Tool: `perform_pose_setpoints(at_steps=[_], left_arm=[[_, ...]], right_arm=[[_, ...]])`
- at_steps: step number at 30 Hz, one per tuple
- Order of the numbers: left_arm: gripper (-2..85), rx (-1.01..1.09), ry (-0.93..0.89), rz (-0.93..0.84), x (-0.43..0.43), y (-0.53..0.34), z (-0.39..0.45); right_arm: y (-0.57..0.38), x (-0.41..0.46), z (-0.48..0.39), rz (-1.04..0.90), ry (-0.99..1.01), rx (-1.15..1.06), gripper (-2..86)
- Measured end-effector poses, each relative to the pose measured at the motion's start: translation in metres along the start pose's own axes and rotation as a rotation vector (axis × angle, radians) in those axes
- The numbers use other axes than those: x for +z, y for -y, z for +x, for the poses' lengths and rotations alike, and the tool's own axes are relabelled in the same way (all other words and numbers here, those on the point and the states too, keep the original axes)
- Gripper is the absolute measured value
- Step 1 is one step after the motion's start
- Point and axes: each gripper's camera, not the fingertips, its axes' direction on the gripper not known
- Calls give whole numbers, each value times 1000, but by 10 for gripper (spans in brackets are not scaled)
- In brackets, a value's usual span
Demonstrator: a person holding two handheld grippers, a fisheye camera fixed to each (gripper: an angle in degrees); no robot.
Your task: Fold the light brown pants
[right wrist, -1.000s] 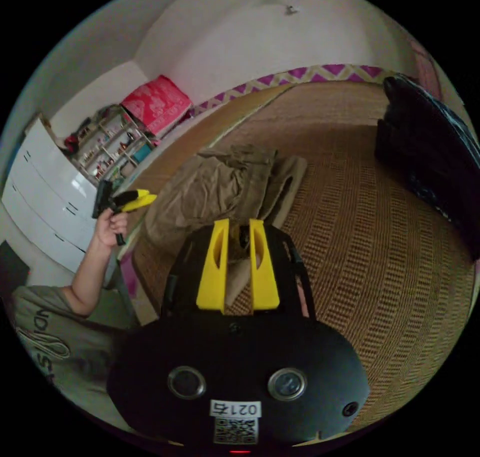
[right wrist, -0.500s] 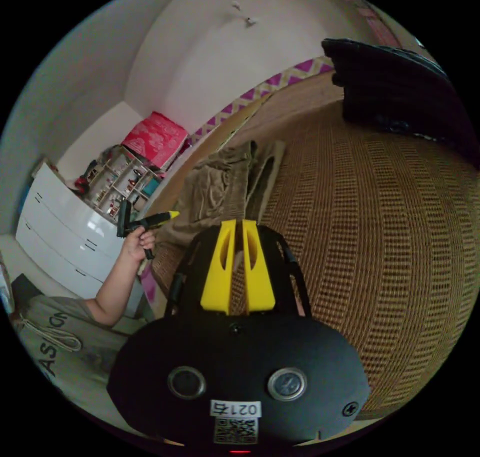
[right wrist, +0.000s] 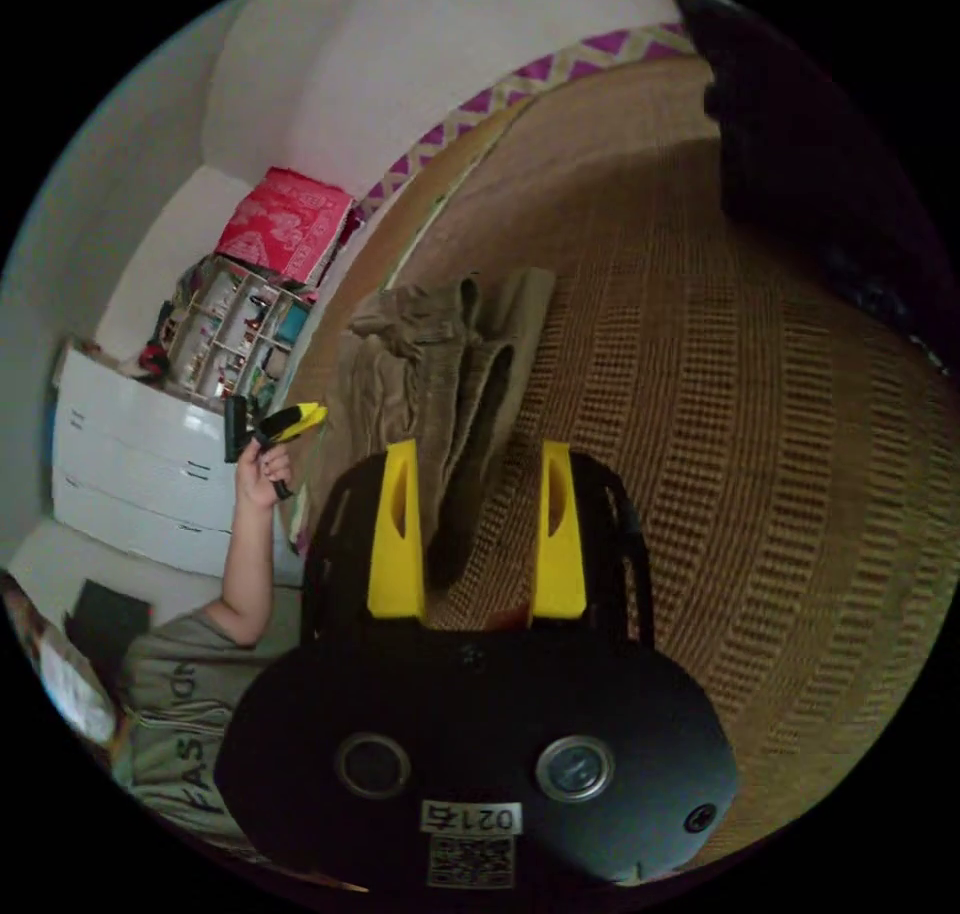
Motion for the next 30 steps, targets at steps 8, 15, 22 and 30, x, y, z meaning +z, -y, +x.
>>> perform_pose_setpoints(at_steps=[8, 15, 22, 30], left_arm=[[195, 82, -75, -125, -2, 20, -14], [146, 129, -26, -207, 2, 16, -11], [78, 120, -26, -240, 9, 15, -13], [38, 44, -295, -113, -38, -17, -16]], right_arm=[[39, 49, 20, -60, 160, 107, 138], [40, 75, 9, -48, 73, 83, 117], [32, 101, 1, -33, 61, 77, 78], [19, 96, -84, 17, 32, -94, 51]])
